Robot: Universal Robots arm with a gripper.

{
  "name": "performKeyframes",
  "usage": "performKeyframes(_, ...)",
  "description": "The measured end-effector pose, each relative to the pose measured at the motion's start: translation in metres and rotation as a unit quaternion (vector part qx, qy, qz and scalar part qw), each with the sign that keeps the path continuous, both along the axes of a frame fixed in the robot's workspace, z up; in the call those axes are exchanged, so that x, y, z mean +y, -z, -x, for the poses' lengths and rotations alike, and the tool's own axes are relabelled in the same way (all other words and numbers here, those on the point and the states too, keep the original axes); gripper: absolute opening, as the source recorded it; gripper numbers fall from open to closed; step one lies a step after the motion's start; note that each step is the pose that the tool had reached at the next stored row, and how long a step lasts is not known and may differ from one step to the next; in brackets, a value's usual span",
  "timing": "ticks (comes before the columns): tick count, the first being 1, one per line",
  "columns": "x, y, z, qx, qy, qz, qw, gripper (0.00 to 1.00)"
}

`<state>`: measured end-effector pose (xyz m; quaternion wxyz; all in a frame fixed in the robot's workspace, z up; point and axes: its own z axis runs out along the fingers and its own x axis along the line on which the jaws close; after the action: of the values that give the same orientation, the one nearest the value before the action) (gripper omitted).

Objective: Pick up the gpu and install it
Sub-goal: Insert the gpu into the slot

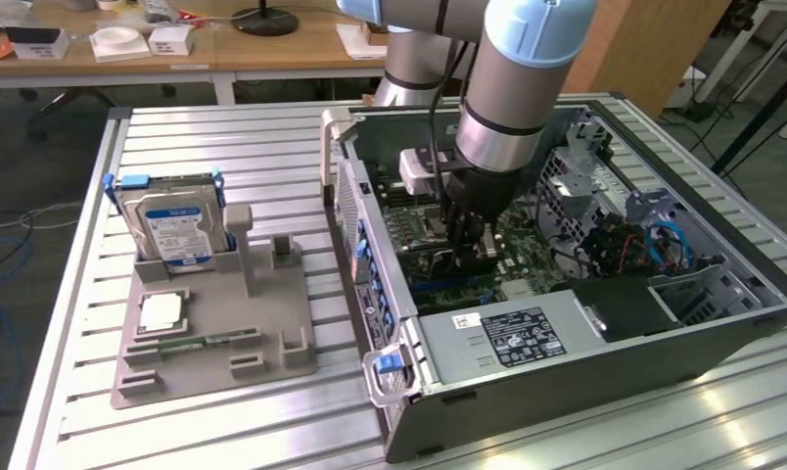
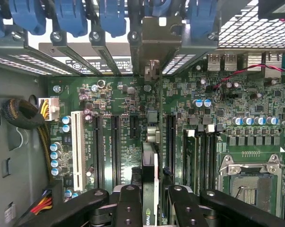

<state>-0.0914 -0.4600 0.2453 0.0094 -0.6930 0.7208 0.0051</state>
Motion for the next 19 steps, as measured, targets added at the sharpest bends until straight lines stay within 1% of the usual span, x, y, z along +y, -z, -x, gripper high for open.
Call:
performKeyframes(6, 0.0005, 0.0004, 0.0, 0.0, 0.0, -0.0001, 1.0, 0.26)
performKeyframes(12, 0.0005, 0.0034, 0.0, 0.0, 0.0, 0.0, 1.0, 0.26)
performKeyframes(19, 0.0005, 0.0036, 0.0, 0.0, 0.0, 0.0, 1.0, 0.26)
